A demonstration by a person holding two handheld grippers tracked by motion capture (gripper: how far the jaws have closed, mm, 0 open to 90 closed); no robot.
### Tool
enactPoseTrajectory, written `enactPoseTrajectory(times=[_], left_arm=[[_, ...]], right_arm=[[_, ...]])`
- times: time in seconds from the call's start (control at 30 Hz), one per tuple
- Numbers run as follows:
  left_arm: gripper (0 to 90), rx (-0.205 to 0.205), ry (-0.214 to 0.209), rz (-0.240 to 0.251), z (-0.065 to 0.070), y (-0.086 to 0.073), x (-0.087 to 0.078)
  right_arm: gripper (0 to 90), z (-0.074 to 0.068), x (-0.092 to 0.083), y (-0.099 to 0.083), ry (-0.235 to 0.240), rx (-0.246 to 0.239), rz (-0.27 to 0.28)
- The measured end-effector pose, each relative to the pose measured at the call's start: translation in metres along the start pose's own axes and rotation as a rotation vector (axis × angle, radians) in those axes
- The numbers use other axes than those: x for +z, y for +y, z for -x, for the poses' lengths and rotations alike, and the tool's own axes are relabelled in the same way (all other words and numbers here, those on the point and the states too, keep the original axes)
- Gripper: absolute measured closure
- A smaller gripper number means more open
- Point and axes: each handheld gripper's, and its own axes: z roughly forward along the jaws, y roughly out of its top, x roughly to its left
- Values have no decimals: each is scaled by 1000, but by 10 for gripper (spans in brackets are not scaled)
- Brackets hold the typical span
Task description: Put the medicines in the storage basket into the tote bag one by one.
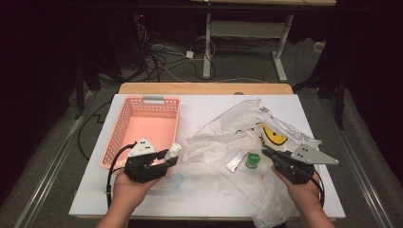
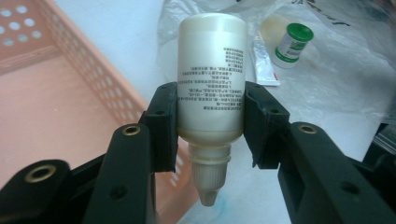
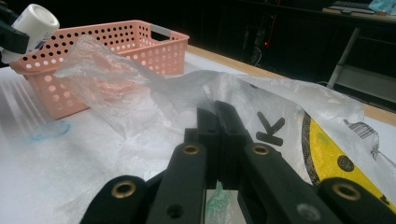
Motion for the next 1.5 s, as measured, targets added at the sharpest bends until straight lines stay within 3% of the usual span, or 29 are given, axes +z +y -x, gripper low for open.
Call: enactPoseTrajectory(times=[0.23, 0.33, 0.8, 1.07, 1.4, 1.5], left_arm=[[578, 5, -38, -3, 10, -1, 11], [579, 25, -30, -21, 15, -2, 17], [578, 66, -101, -78, 37, -6, 47], [577, 102, -131, -106, 54, -1, 78], [577, 127, -189, -95, 79, 16, 115], [577, 110, -215, -99, 84, 20, 128]], right_arm=[[900, 0, 0, 0, 4, 0, 2], [900, -1, 1, 0, 6, 1, 1], [900, -2, 2, 0, 12, -1, 2], [900, -3, 2, 2, 8, 3, 8], [900, -2, 2, 3, 6, -2, 12], [900, -1, 1, 3, 7, 1, 16]])
